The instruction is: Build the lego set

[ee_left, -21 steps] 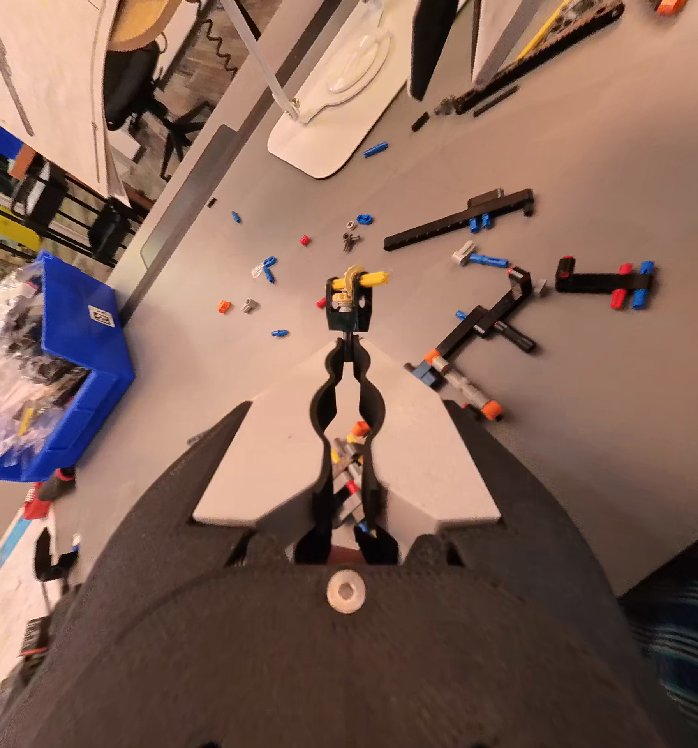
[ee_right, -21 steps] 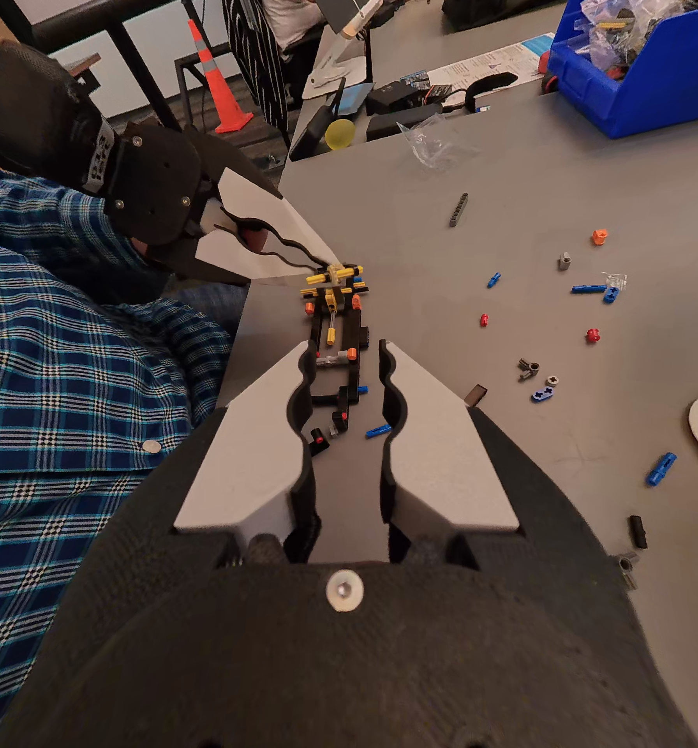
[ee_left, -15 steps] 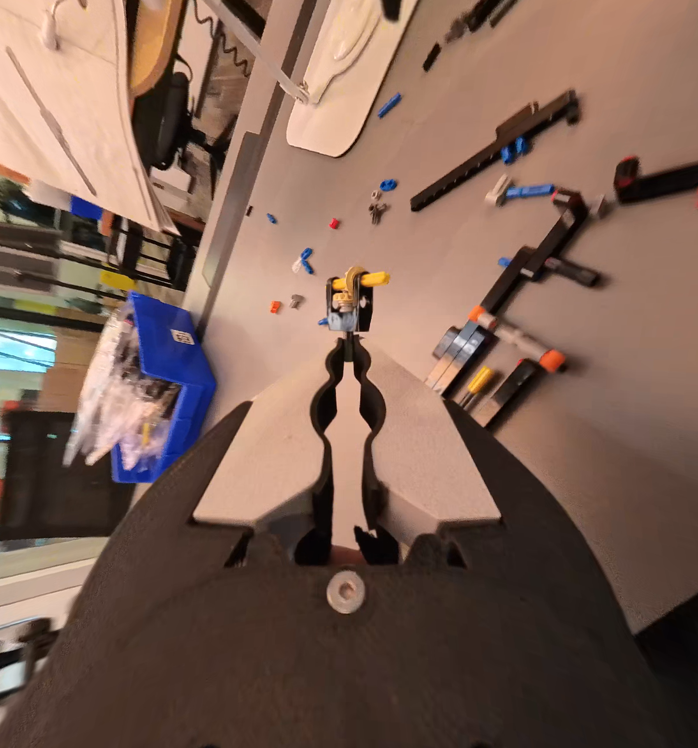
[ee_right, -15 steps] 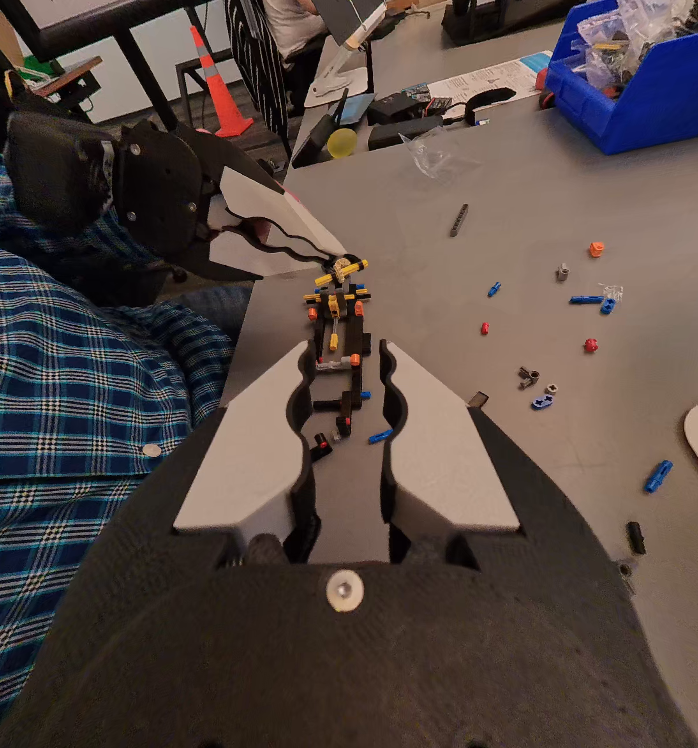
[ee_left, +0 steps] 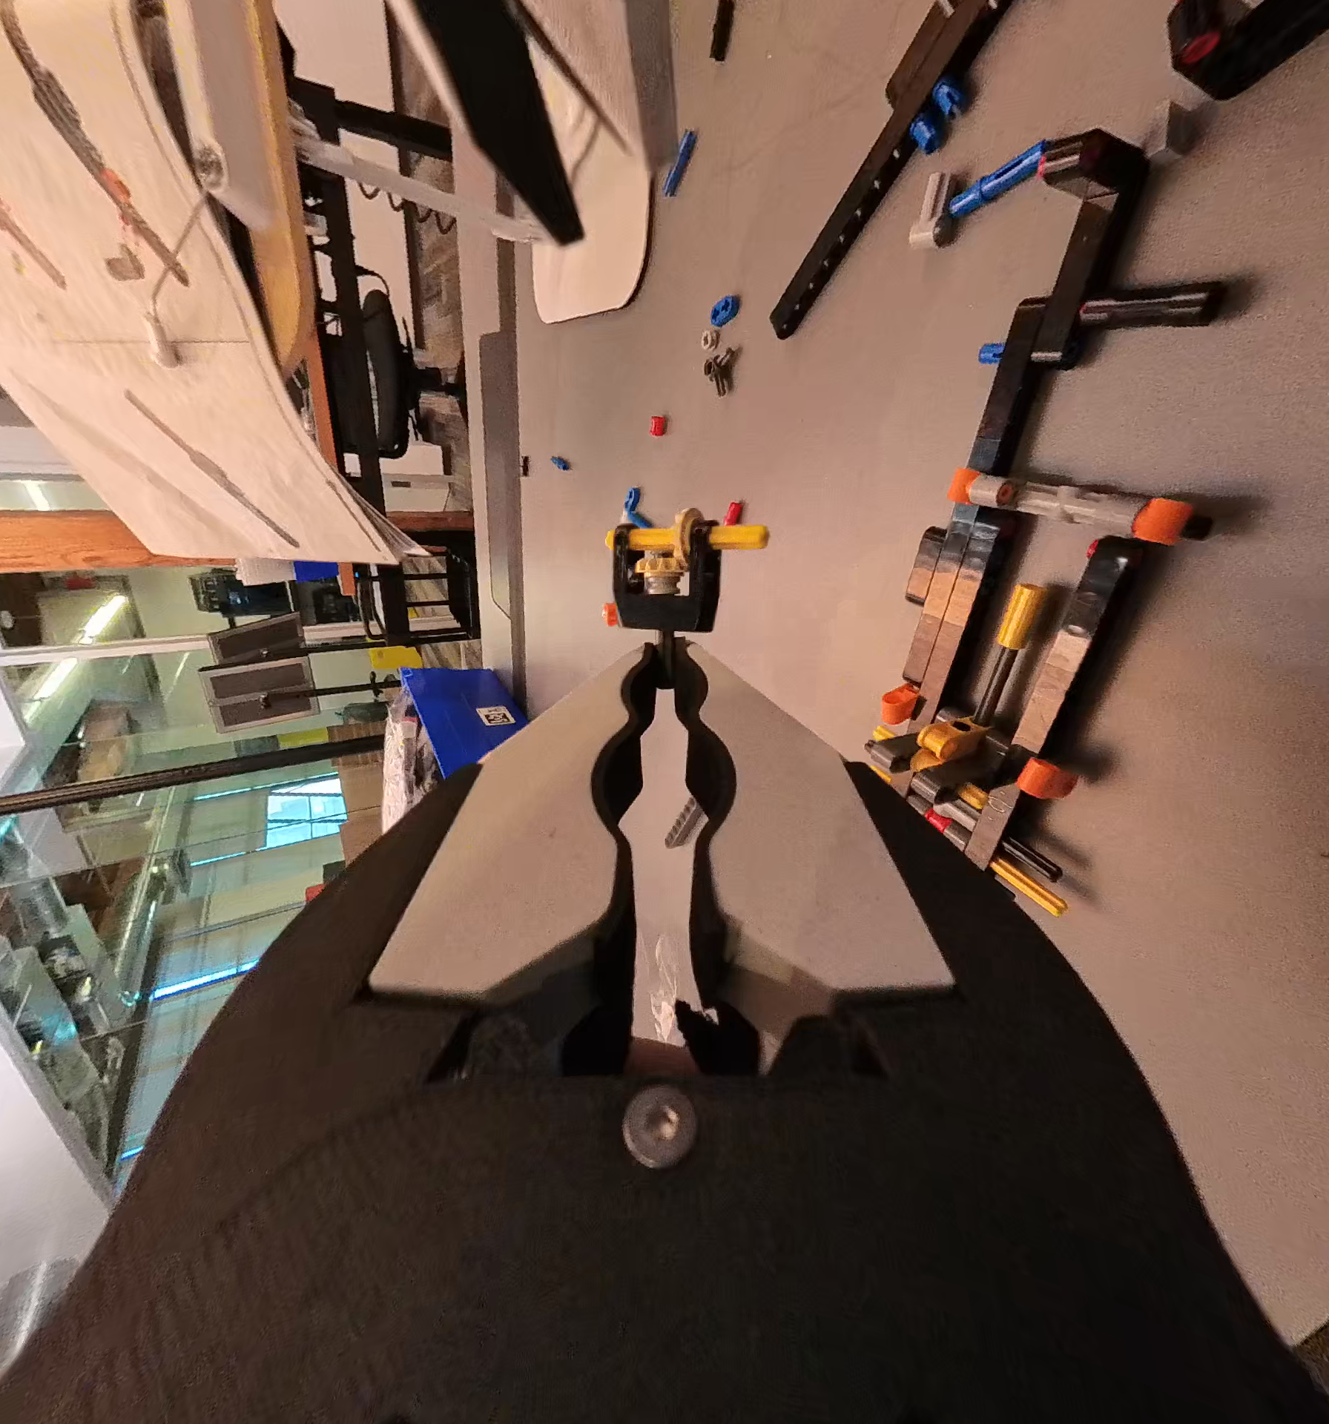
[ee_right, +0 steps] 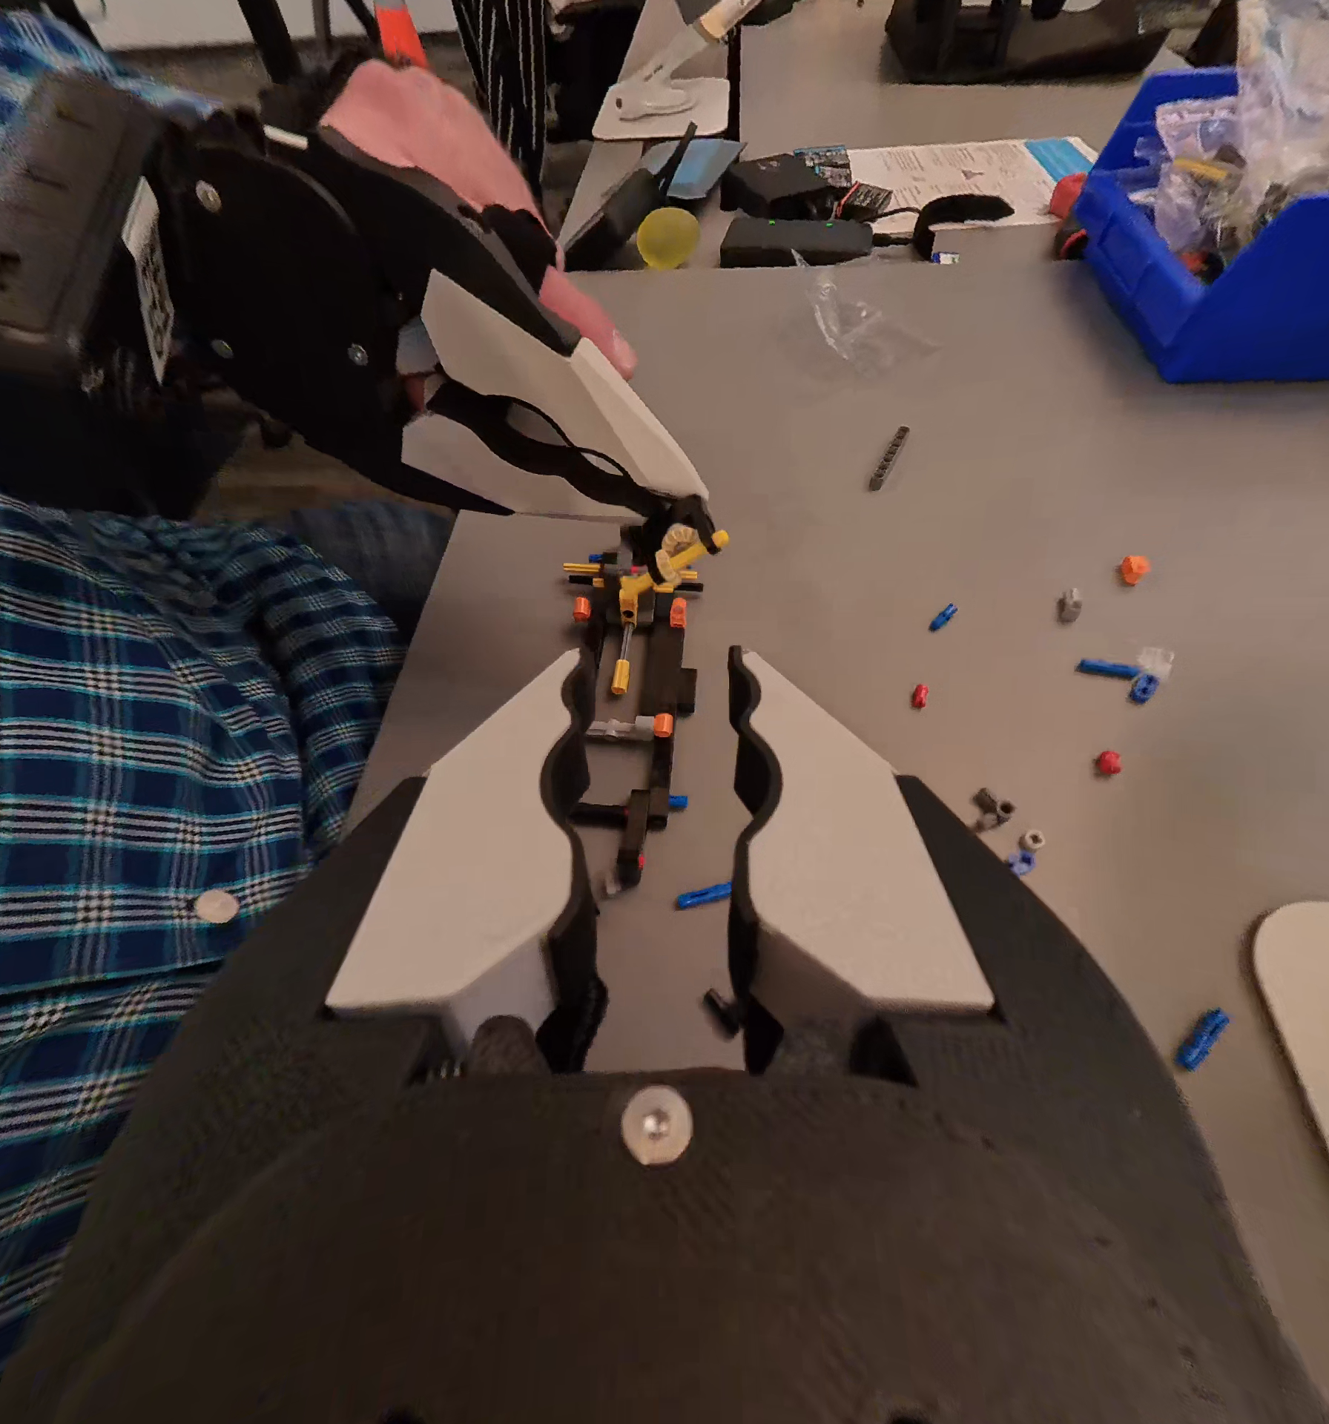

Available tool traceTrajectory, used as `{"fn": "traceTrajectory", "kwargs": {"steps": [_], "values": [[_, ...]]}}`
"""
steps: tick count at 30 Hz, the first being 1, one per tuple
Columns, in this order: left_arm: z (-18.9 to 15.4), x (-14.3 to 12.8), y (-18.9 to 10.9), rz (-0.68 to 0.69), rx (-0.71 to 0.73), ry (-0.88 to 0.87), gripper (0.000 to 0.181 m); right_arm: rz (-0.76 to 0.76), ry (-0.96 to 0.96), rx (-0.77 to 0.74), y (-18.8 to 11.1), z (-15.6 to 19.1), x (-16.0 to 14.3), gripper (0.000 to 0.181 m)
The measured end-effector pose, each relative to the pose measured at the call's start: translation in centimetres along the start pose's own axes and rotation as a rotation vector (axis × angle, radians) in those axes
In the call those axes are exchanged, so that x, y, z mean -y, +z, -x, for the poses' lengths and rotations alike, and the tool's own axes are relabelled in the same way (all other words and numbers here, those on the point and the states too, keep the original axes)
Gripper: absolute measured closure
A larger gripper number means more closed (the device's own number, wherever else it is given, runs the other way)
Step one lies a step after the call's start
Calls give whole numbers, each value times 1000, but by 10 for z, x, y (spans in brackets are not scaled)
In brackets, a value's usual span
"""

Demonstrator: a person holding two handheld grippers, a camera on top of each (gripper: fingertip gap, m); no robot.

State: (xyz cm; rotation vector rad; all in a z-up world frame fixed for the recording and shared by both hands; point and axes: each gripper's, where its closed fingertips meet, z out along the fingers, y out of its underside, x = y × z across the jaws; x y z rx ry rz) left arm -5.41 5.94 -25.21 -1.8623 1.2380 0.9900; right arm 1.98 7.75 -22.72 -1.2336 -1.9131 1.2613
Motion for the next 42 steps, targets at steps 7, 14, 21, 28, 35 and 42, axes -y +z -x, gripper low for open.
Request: {"fn": "traceTrajectory", "kwargs": {"steps": [7,14,21,28,35,42], "values": [[2,12,2,-37,4,102,179,53,-80,-26,27,-7,12,148],[4,25,2,-105,-3,262,179,136,124,240,46,-2,10,156],[-7,27,5,-146,-52,398,179,301,121,340,55,7,-11,173],[-18,26,6,-189,-99,439,179,299,149,340,61,9,-20,176],[-28,19,8,-173,-155,363,179,259,194,271,59,-1,-25,150],[-41,-1,11,-118,-271,199,179,305,90,195,44,7,-47,149]]}}
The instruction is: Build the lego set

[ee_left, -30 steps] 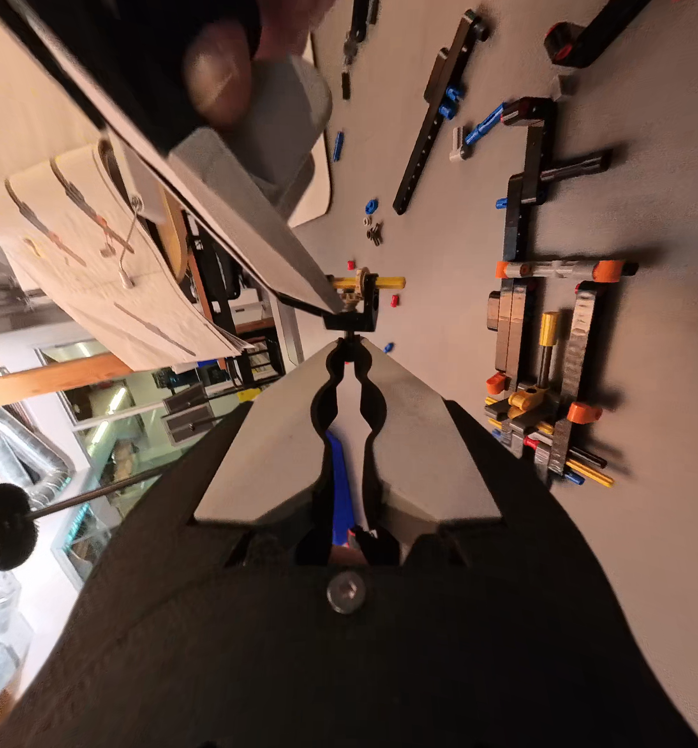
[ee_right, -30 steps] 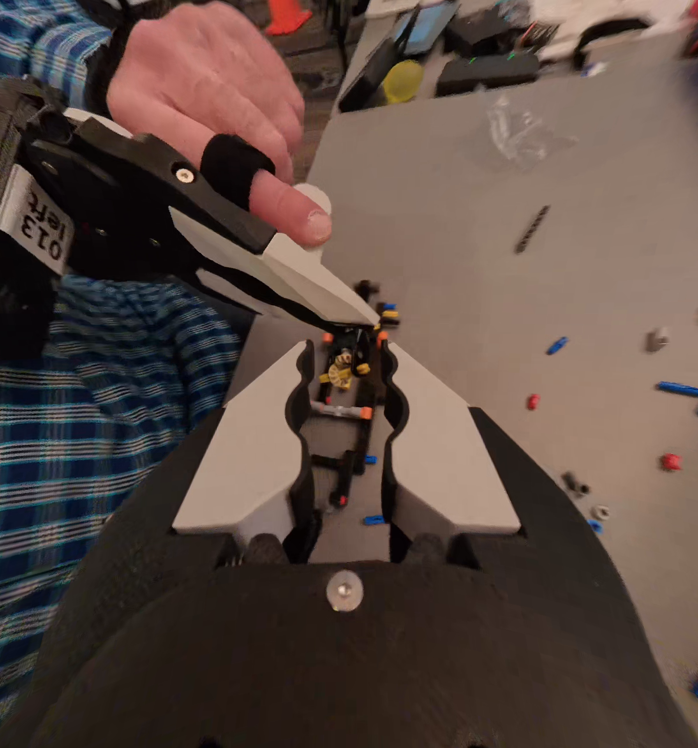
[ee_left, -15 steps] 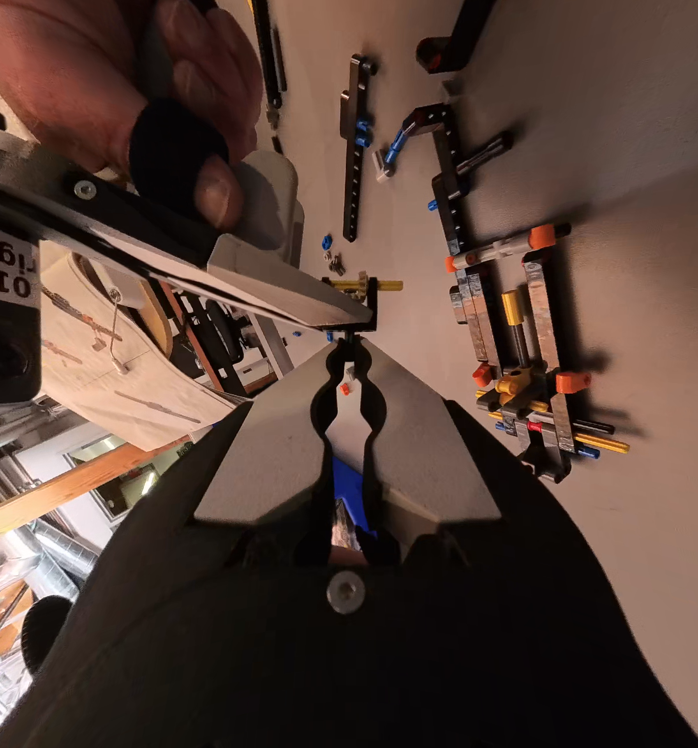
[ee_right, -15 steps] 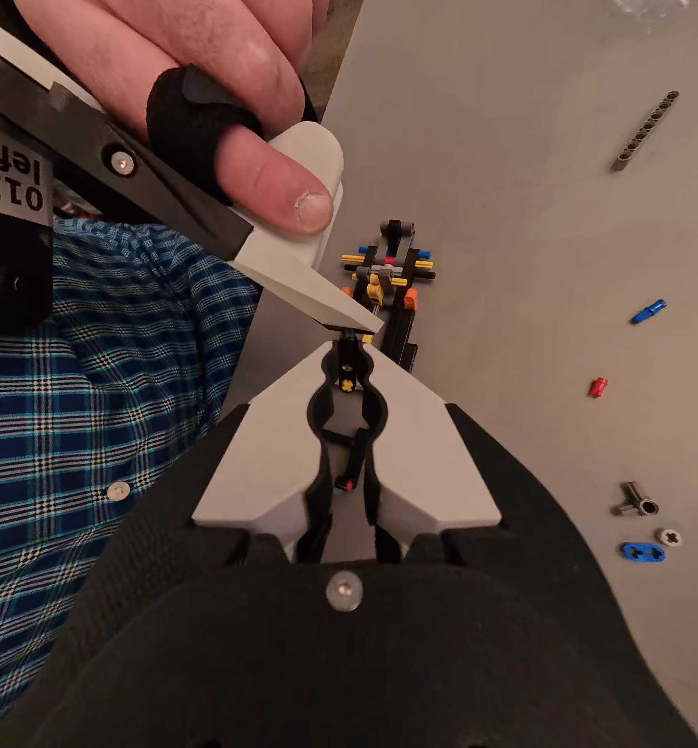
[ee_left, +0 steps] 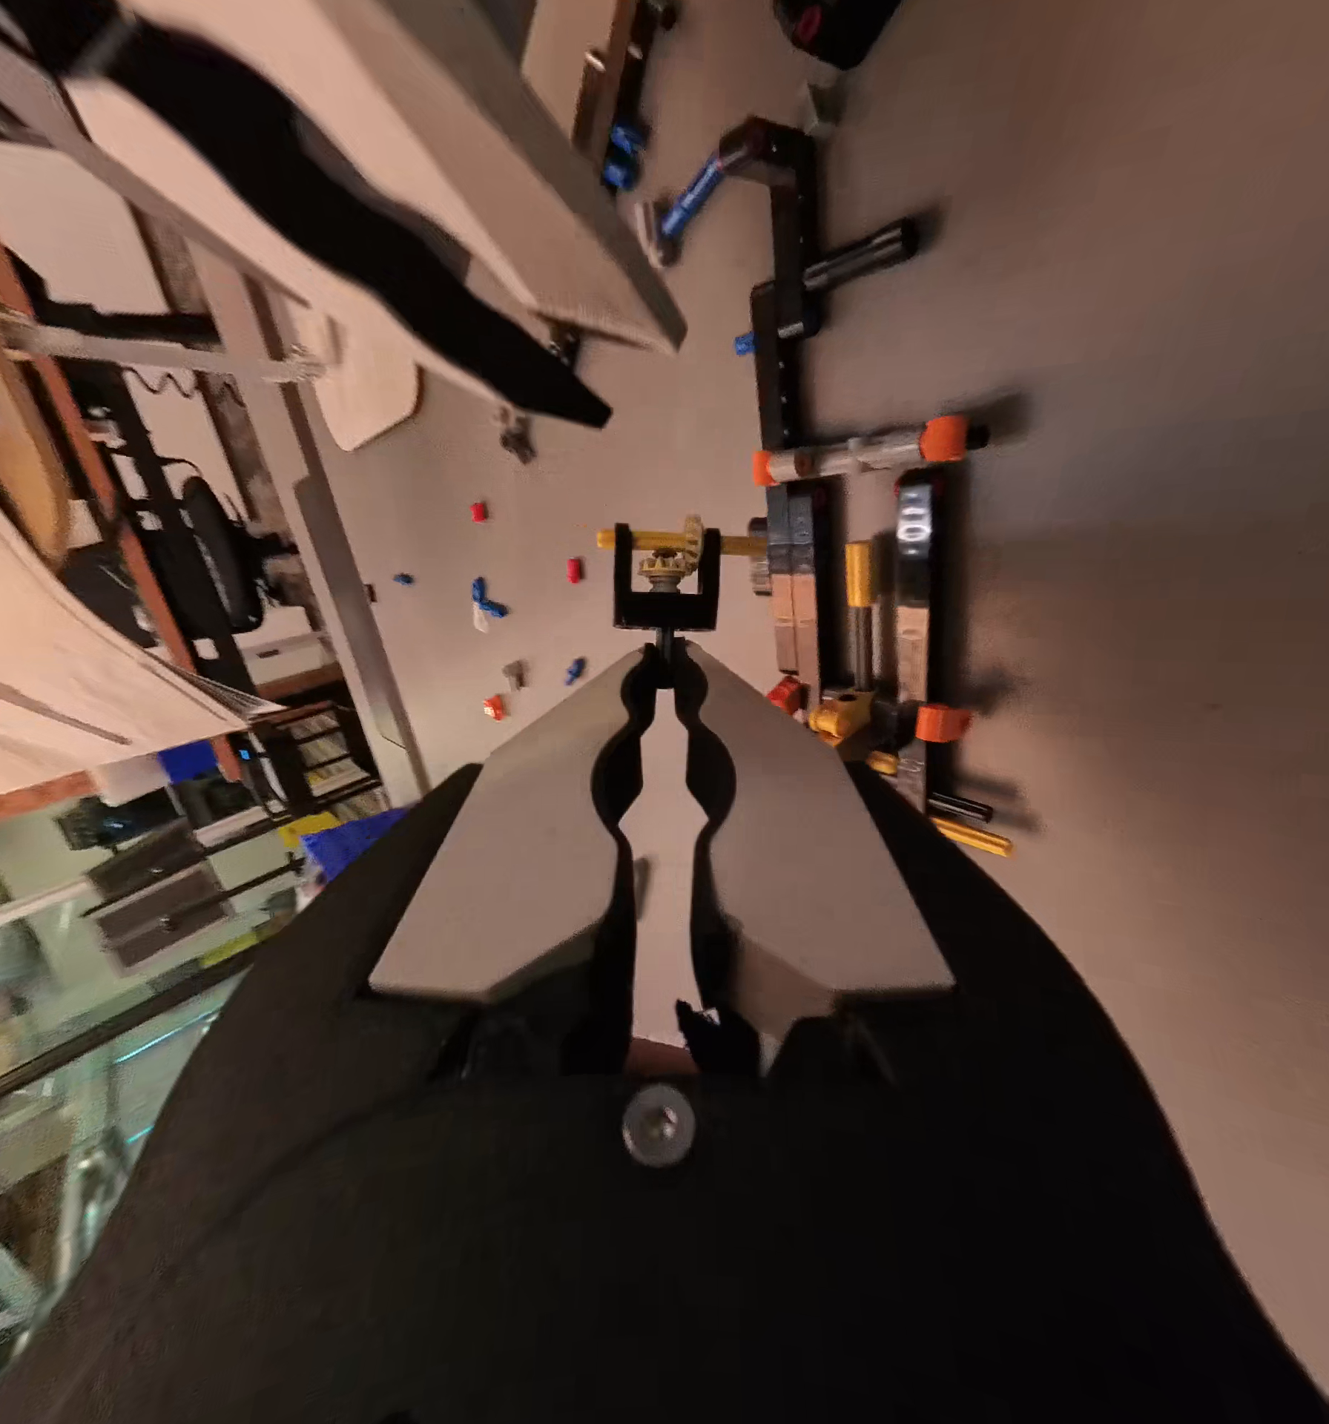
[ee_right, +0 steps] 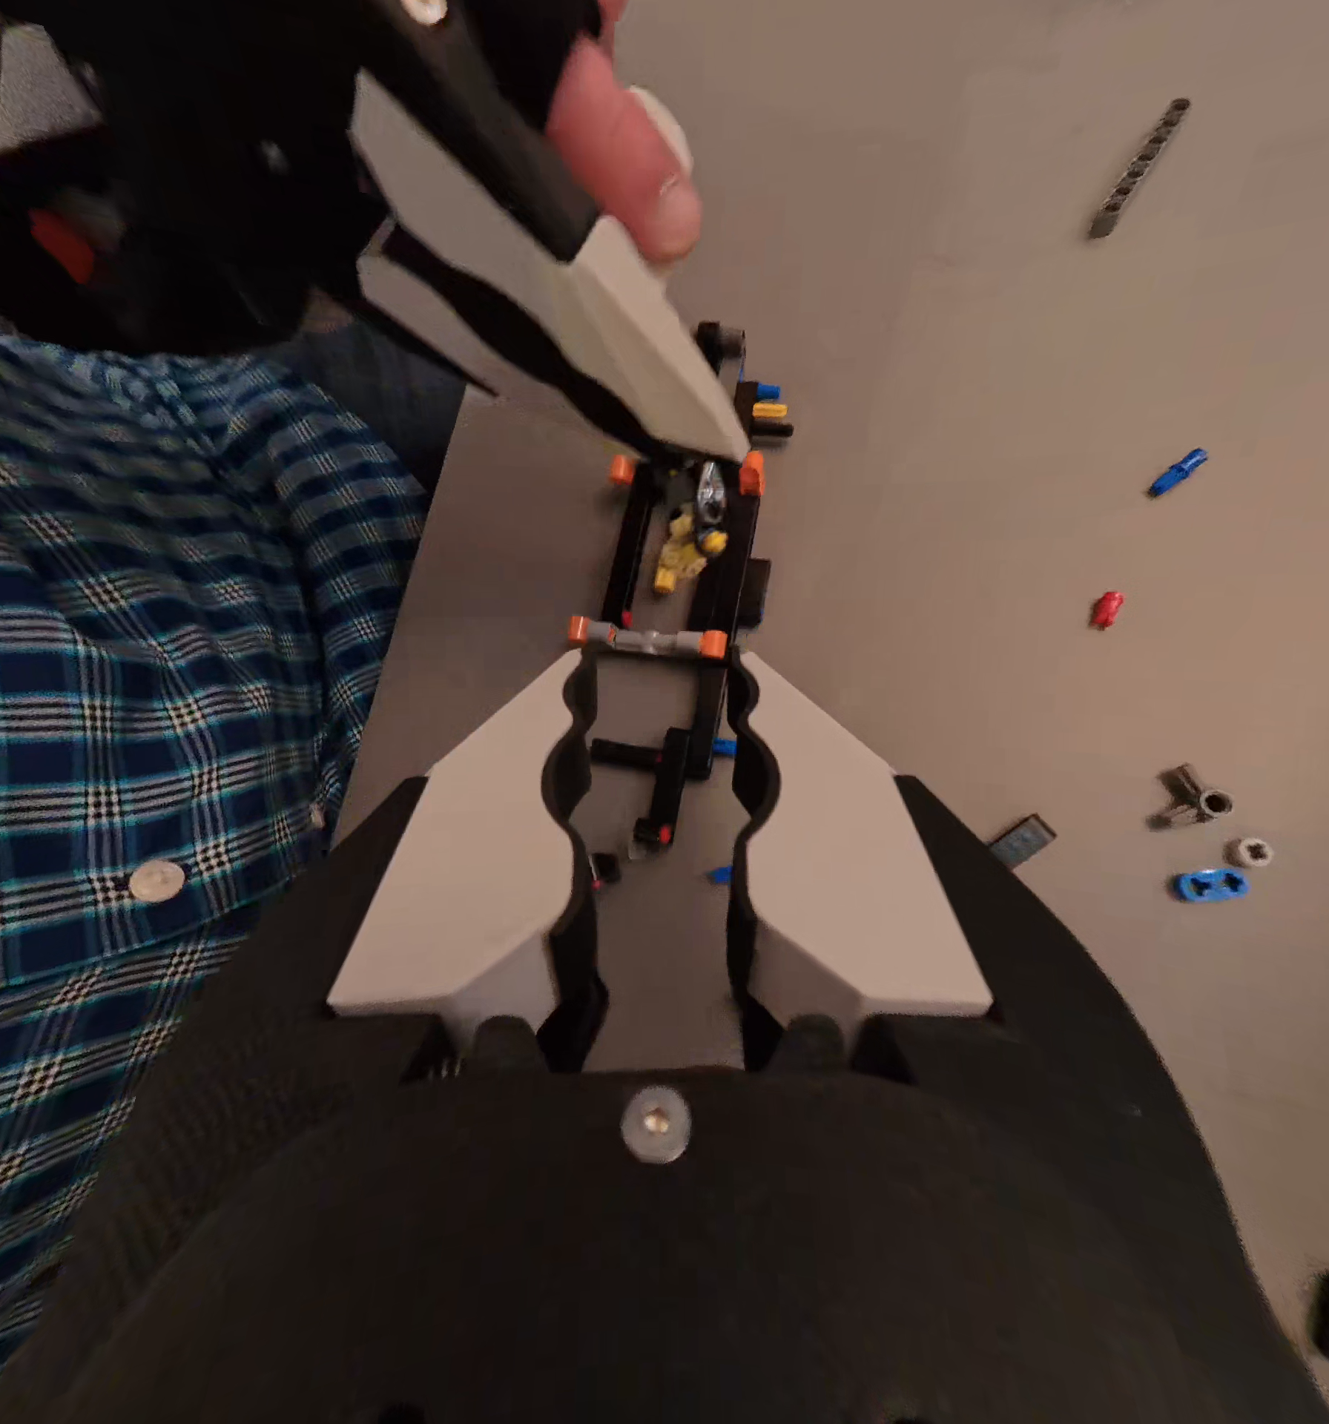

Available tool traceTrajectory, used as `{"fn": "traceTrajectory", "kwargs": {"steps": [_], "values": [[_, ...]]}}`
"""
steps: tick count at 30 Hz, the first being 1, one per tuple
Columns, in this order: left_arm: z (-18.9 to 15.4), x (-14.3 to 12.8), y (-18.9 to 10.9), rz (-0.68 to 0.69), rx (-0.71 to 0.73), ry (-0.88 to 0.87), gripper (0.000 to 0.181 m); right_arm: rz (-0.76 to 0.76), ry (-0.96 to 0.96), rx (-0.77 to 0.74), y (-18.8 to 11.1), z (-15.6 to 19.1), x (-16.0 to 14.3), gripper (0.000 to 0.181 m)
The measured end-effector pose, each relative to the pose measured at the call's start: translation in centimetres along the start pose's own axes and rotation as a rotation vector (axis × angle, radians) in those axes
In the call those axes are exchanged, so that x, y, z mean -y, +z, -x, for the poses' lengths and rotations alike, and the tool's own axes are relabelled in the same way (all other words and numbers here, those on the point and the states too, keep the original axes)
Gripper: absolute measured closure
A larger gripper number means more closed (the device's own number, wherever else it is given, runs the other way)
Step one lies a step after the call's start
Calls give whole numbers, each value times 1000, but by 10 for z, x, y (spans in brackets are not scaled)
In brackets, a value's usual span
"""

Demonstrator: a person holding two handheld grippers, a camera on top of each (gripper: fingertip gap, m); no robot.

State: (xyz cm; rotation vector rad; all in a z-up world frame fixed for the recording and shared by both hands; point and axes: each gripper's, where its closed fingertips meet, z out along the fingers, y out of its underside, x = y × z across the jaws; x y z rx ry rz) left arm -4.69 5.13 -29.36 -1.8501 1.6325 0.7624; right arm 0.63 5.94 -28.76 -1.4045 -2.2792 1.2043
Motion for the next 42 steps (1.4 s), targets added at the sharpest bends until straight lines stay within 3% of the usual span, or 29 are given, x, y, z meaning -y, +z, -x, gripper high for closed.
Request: {"fn": "traceTrajectory", "kwargs": {"steps": [6,17,23,34,42], "values": [[-13,-9,11,5,-132,-117,179,13,-9,-33,4,3,-12,150],[-6,-24,46,1,-324,-319,179,-8,10,-51,6,1,-17,149],[-11,-27,54,-27,-360,-388,179,18,-41,-50,12,5,-23,147],[-6,-40,39,-41,-328,-534,157,18,-129,-48,18,19,-18,147],[-17,-1,11,-96,-350,-558,150,53,-266,-87,29,35,-20,144]]}}
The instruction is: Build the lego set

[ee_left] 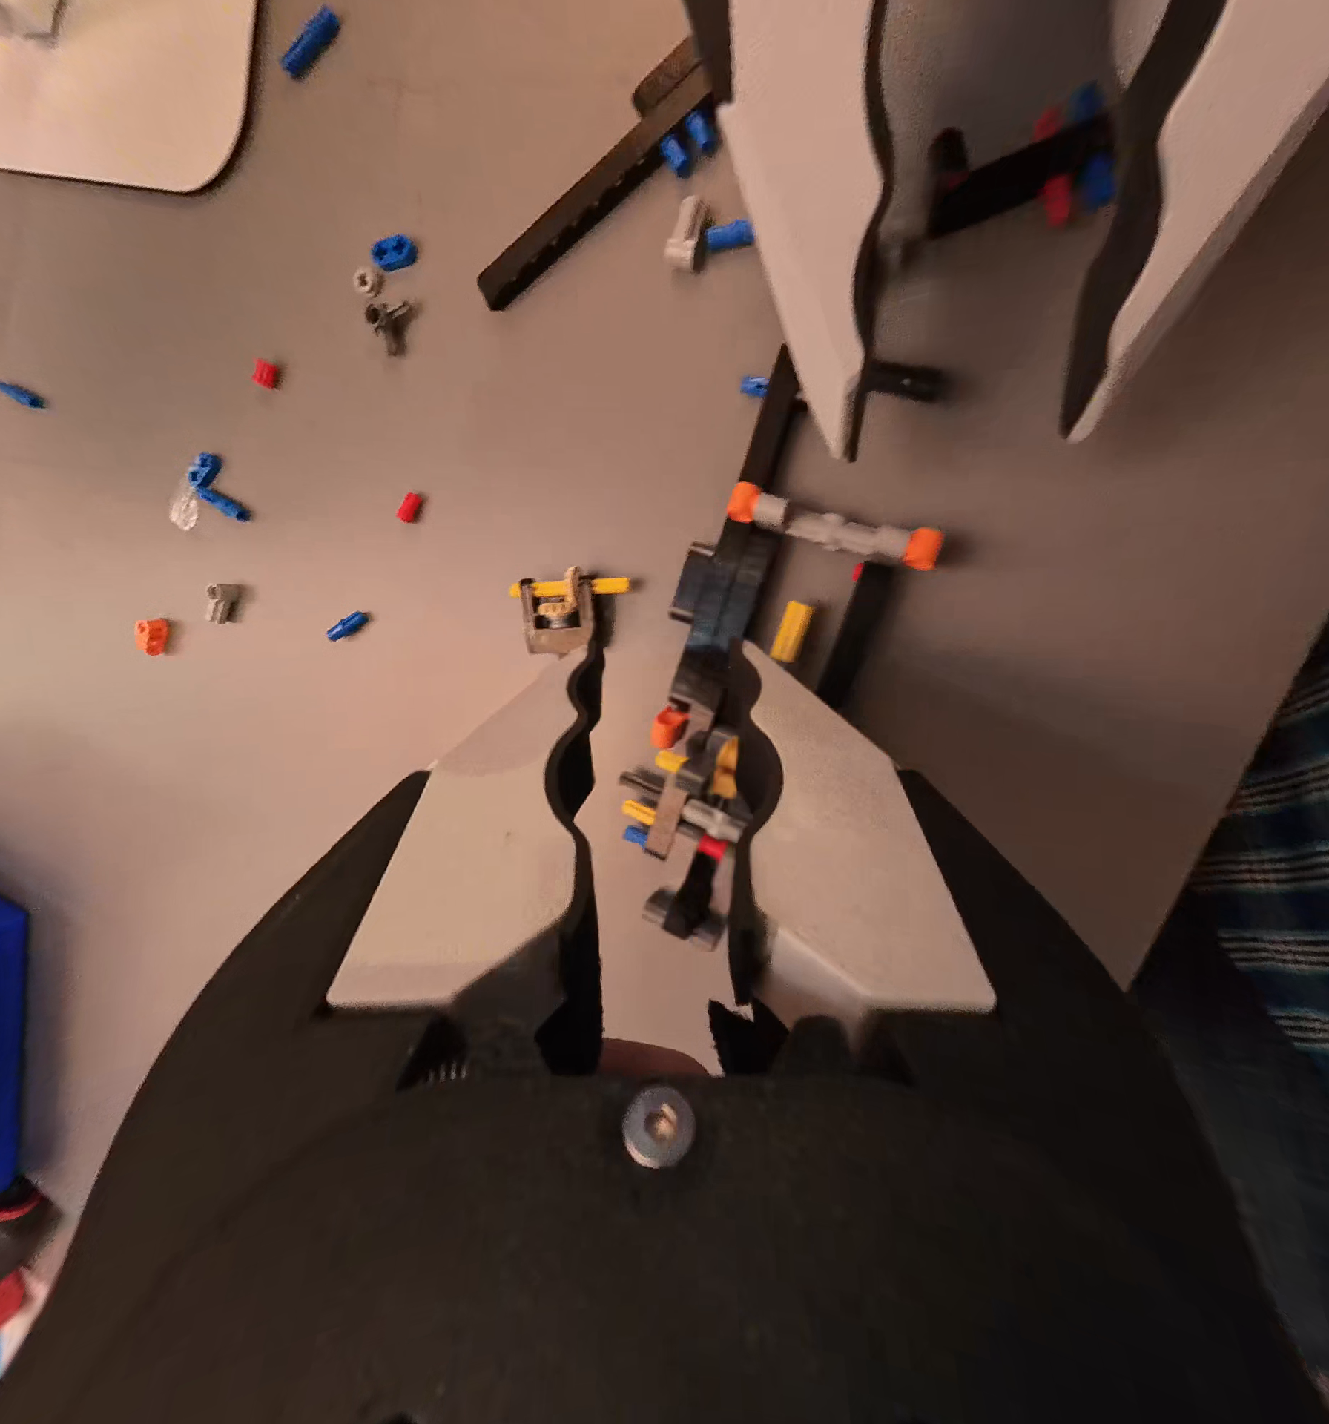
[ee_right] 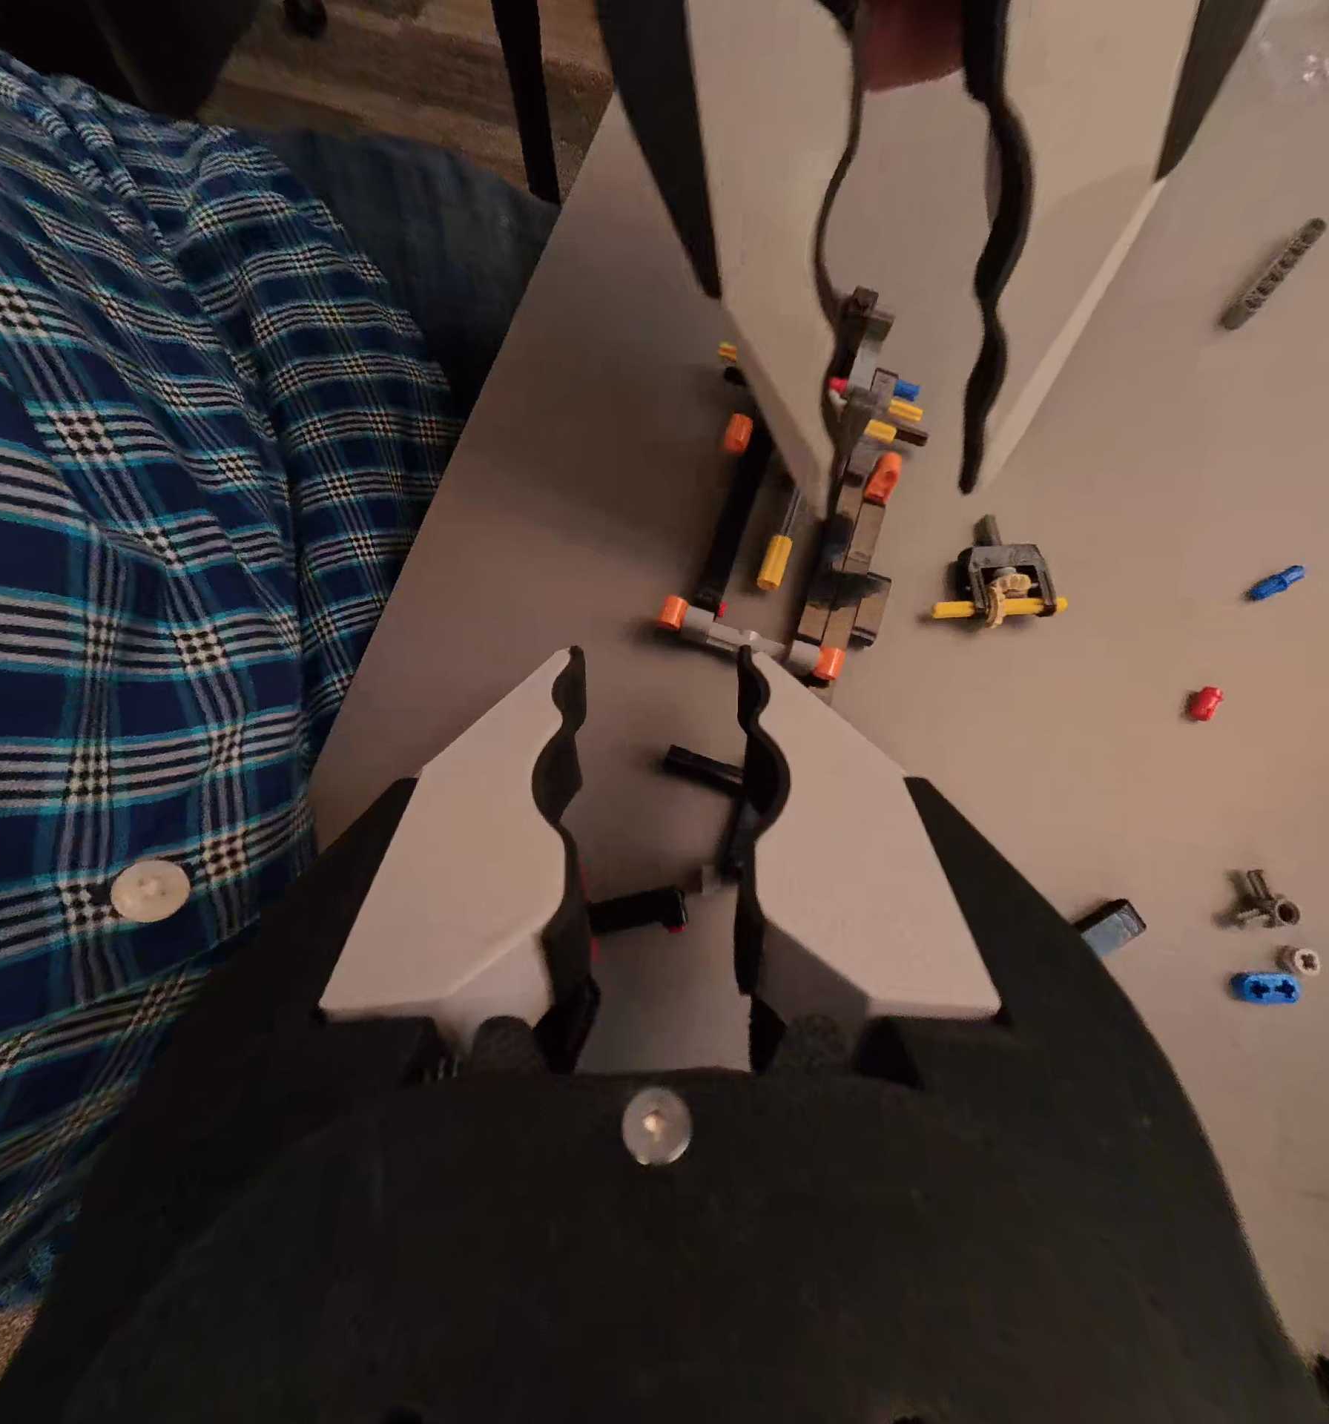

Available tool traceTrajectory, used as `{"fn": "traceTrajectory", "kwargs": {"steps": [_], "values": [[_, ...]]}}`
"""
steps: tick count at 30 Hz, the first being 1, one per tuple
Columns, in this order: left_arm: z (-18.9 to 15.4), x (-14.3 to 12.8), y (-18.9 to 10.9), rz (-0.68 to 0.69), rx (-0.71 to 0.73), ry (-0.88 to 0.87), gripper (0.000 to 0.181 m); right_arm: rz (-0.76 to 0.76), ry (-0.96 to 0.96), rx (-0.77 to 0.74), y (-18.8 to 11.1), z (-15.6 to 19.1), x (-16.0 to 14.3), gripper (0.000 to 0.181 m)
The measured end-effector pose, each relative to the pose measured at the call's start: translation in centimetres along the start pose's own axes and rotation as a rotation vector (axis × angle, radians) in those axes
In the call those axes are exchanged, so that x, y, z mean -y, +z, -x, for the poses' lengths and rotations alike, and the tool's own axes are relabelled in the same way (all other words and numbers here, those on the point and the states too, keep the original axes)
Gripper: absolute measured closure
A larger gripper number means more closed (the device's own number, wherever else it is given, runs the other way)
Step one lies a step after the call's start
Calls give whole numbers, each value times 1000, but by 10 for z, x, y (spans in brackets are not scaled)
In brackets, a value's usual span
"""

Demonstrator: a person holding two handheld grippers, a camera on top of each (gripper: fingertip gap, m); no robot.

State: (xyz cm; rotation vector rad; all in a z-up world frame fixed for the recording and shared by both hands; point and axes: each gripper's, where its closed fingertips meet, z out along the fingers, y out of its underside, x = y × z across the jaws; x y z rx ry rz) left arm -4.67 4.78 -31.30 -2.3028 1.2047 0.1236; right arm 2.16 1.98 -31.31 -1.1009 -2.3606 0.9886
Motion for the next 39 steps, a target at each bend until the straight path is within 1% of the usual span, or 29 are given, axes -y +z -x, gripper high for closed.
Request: {"fn": "traceTrajectory", "kwargs": {"steps": [4,9,11,15,18,22,25,30,31,33,37,39], "values": [[-14,5,3,-13,-17,-56,148,-8,3,-51,5,-1,5,149],[-14,0,10,17,60,-110,154,18,-45,-149,12,-5,4,156],[-20,2,12,8,45,-145,155,33,-56,-168,13,-5,1,160],[-18,3,15,2,98,-157,157,17,-10,-242,3,-18,-1,163],[-19,12,13,-51,90,-195,162,4,60,-290,-6,-33,-5,165],[-29,24,7,-97,66,-226,161,3,102,-257,-2,-43,-10,165],[-41,31,5,-125,34,-260,158,39,105,-231,6,-49,-16,168],[-56,26,15,-77,39,-297,157,54,115,-188,14,-51,-19,175],[-55,22,17,-57,66,-291,157,47,127,-177,14,-51,-19,178],[-56,18,20,-41,76,-283,156,33,147,-165,14,-52,-19,177],[-57,17,19,-59,64,-318,158,10,162,-160,14,-54,-14,168],[-57,16,20,-53,79,-301,158,18,156,-151,17,-54,-12,169]]}}
